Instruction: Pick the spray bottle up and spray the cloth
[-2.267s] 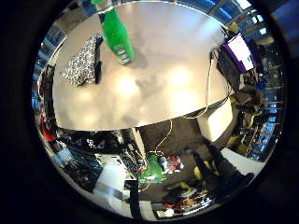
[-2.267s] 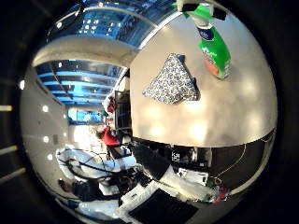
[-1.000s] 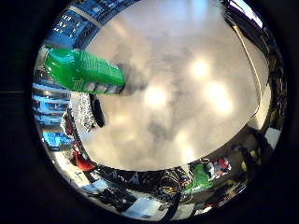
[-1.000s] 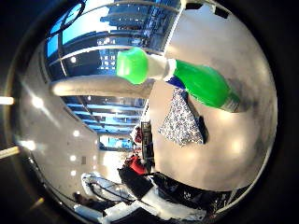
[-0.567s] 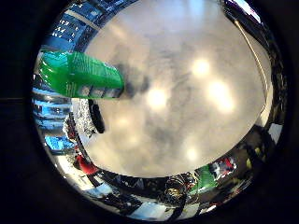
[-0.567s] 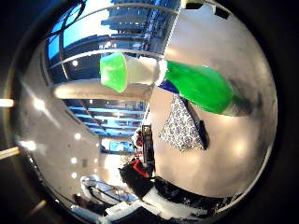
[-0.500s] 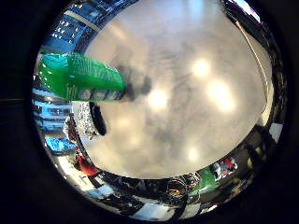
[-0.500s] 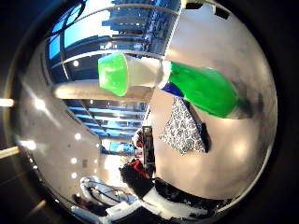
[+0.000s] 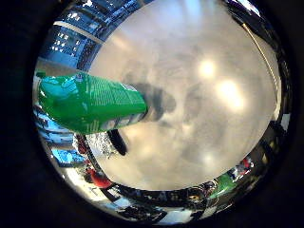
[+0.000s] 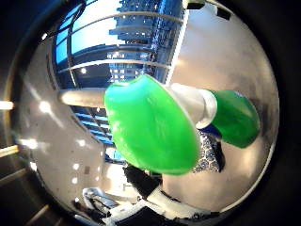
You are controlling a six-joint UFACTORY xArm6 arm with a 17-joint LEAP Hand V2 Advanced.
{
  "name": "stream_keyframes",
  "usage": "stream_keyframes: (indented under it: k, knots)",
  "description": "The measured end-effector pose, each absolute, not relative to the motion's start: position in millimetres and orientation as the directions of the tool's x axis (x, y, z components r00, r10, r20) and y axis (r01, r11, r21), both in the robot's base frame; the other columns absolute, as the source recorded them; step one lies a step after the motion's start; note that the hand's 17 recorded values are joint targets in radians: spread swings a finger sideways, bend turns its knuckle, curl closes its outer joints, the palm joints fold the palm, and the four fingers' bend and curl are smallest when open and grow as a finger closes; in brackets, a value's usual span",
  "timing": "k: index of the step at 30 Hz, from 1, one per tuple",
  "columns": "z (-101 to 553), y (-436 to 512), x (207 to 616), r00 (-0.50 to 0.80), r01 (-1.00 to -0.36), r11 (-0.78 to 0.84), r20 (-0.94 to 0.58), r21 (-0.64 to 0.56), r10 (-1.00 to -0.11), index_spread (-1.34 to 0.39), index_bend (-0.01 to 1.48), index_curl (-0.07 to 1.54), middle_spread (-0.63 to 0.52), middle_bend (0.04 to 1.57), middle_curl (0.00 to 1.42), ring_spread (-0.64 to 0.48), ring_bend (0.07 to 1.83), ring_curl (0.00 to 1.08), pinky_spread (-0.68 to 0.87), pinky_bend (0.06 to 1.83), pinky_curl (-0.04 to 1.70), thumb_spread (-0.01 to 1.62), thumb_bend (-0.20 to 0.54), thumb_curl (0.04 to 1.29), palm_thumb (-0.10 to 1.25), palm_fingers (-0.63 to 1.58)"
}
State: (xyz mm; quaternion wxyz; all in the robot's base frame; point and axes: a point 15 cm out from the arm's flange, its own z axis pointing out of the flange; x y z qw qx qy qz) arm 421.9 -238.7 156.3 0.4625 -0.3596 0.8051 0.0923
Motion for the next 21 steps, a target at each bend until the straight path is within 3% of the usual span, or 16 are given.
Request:
stream_keyframes:
  k: [4, 21]
  knots:
    - [135.7, -224.1, 408.6, -0.349, -0.652, 0.747, -0.823, -0.130, -0.448, -0.13, 0.14, 0.22, 0.20, 0.20, 0.33, 0.21, 0.30, 0.27, 0.40, 0.40, 0.32, 0.95, -0.029, 0.29, 0.34, -0.01]
    - [126.7, -222.2, 410.0, -0.353, -0.635, 0.764, -0.835, -0.117, -0.421, -0.12, 0.14, 0.23, 0.20, 0.21, 0.34, 0.20, 0.31, 0.27, 0.40, 0.41, 0.32, 0.95, -0.028, 0.28, 0.35, -0.01]
